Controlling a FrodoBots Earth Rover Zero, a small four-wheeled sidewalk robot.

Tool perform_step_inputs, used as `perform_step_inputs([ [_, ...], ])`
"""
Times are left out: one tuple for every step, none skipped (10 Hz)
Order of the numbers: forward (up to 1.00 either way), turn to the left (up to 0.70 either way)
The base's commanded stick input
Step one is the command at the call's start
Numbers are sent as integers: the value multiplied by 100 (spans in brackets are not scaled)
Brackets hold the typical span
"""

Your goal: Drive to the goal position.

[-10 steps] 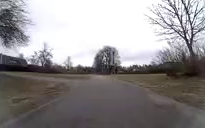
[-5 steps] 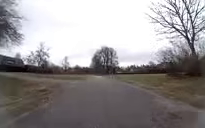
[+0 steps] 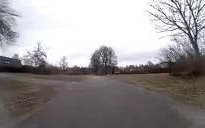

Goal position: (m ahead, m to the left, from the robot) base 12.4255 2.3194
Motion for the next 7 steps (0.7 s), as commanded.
perform_step_inputs([
  [100,0],
  [100,12],
  [100,40],
  [100,40],
  [100,38],
  [100,14],
  [100,0],
])
